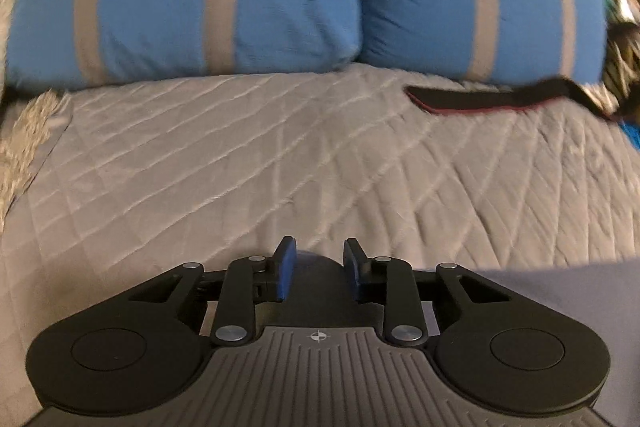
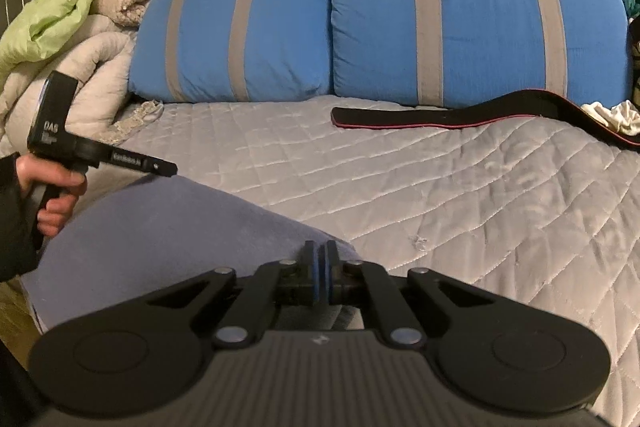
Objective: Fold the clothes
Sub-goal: 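Lift the bundle with the right tool while the left tool grasps its other edge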
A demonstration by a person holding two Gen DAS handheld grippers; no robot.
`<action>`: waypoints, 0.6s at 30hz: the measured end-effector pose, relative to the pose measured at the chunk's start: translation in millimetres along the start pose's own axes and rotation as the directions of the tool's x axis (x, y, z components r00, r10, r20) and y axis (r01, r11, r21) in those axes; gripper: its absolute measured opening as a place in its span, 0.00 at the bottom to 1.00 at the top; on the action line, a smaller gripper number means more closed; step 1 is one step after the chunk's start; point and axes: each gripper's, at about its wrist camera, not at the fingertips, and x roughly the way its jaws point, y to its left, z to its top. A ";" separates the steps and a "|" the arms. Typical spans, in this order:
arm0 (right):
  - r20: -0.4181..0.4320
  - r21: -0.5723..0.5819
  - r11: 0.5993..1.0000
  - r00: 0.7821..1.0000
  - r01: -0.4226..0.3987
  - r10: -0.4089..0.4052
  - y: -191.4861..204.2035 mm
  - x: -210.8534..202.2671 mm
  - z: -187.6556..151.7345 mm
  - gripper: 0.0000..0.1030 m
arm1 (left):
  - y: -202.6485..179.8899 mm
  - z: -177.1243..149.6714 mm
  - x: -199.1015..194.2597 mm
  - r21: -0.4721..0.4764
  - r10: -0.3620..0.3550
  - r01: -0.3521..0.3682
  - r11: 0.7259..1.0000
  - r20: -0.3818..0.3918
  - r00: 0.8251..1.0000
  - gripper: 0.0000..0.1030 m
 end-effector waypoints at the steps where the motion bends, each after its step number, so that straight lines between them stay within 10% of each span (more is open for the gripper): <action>1: 0.001 0.000 1.000 1.000 0.010 -0.010 -0.6 -0.2 -0.2 0.02 | 4.0 0.7 -5.8 -0.017 0.000 0.000 1.000 0.015 1.000 0.25; 11: 0.069 -0.036 0.999 0.997 -0.030 0.033 7.6 -16.3 0.6 0.01 | -19.3 -32.2 -71.7 0.058 -0.155 0.153 0.987 0.039 0.987 0.13; 18: -0.041 -0.044 0.999 0.999 0.003 -0.005 10.2 -3.4 -4.4 0.01 | -16.3 -60.4 -59.7 0.060 -0.053 0.057 0.997 -0.056 0.997 0.07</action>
